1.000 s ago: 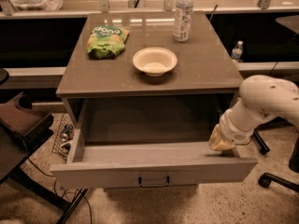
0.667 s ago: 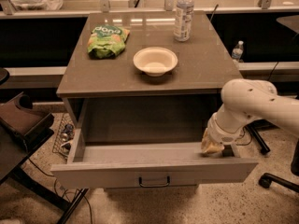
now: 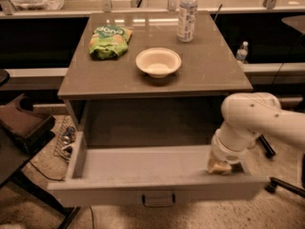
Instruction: Open top drawer
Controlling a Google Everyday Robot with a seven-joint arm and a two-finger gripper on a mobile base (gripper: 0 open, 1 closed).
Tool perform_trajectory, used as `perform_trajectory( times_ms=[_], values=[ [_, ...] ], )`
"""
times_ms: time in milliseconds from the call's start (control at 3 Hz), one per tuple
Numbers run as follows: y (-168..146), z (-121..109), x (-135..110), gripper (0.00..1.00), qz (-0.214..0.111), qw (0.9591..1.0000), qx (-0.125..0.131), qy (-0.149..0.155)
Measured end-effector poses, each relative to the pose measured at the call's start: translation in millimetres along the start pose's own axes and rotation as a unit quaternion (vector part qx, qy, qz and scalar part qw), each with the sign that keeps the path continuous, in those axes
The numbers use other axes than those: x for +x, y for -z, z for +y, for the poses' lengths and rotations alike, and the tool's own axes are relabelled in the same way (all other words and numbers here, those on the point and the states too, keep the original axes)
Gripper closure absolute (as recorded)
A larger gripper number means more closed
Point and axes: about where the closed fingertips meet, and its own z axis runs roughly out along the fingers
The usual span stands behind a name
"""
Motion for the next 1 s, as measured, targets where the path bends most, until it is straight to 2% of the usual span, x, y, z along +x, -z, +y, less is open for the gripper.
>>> perform_trajectory(
  times_ms=[333, 667, 1000],
  values=[
    [0.0, 0.0, 0.0, 1.0, 0.0, 1.0, 0.0, 0.0],
    [11.4, 18.5, 2.6, 1.0, 0.013, 0.9998, 0.003, -0.017],
    [35.6, 64.2, 9.0, 1.0, 0.042, 0.9976, -0.001, -0.054]
  ],
)
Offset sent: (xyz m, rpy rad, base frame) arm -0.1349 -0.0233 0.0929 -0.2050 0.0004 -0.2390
